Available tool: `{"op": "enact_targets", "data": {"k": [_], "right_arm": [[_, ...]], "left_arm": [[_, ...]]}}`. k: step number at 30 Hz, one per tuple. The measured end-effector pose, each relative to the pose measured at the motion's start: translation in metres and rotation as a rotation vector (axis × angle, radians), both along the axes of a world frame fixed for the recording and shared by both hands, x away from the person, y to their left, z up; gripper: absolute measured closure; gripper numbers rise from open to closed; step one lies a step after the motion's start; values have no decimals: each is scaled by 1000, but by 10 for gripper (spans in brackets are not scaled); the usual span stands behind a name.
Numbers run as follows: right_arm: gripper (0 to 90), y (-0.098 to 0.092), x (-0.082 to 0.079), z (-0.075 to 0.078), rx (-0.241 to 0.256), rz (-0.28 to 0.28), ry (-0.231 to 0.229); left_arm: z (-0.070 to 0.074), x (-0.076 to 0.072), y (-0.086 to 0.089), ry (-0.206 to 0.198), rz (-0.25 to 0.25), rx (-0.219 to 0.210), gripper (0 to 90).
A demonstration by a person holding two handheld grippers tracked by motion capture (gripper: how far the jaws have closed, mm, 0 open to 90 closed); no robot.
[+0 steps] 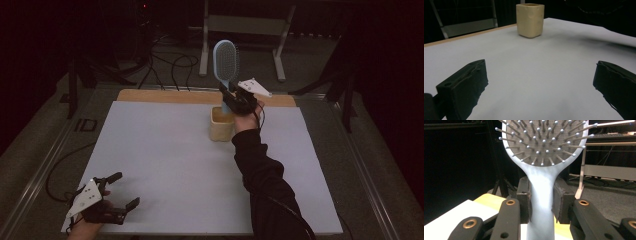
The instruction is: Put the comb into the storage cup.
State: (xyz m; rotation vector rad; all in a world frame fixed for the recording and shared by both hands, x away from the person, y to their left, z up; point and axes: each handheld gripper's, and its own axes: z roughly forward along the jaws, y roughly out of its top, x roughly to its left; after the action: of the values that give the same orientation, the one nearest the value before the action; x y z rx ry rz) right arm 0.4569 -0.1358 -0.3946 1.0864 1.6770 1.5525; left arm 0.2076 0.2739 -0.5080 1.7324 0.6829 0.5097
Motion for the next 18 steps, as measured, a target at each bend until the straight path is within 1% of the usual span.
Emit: {"op": "enact_targets", "data": {"k": [4, 6, 9, 12, 18], "right_arm": [[710, 2, 1, -6, 4, 8, 10], [710, 3, 2, -9, -3, 10, 8], [710, 2, 3, -12, 1, 11, 9], [710, 1, 4, -17, 10, 16, 20], [710, 1, 6, -27, 12, 13, 36]], "left_arm": [[0, 0, 0, -1, -1, -1, 0], [0, 0, 1, -1, 0, -1, 0], [0, 0, 0, 0, -1, -1, 0], [0, 0, 0, -1, -1, -2, 0], [0, 0, 0, 1, 0, -5, 0]]}}
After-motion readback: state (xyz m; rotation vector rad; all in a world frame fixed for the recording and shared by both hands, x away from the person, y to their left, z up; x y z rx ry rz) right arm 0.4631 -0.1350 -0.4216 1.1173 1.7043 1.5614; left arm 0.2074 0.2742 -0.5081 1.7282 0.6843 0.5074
